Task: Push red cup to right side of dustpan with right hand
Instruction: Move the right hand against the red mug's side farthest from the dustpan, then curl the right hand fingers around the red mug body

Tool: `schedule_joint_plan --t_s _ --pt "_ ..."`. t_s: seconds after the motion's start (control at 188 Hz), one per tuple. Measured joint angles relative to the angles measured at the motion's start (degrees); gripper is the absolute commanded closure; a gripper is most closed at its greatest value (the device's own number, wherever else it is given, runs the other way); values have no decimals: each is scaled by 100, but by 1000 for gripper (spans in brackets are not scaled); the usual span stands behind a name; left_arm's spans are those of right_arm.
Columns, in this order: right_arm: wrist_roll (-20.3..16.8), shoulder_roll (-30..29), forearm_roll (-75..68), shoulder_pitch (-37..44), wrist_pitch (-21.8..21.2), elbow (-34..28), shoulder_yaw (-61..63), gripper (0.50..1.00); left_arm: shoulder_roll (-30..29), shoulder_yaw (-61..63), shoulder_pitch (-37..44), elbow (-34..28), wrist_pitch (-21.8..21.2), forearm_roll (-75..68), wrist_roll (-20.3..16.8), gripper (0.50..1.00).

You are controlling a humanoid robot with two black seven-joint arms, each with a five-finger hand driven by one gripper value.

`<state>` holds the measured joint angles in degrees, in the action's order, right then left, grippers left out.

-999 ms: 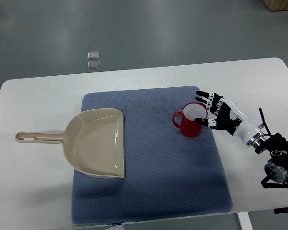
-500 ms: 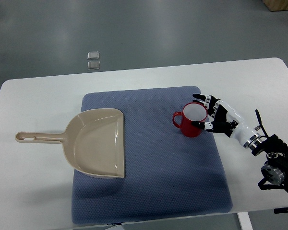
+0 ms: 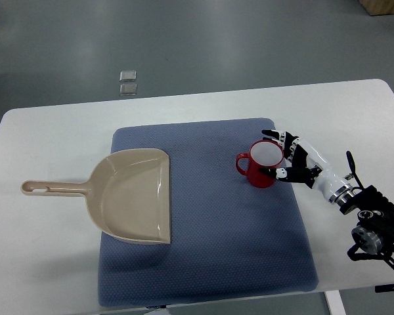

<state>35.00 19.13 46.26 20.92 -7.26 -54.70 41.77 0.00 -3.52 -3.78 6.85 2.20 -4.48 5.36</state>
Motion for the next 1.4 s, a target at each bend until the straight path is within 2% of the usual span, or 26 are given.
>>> schedule_joint_plan --t_s 0.271,1.398 --pt "0 -208 42 23 41 246 -22 576 0 0 0 0 0 0 0 500" --pt "0 -721 -33 169 133 616 -40 574 0 0 0 0 0 0 0 500"
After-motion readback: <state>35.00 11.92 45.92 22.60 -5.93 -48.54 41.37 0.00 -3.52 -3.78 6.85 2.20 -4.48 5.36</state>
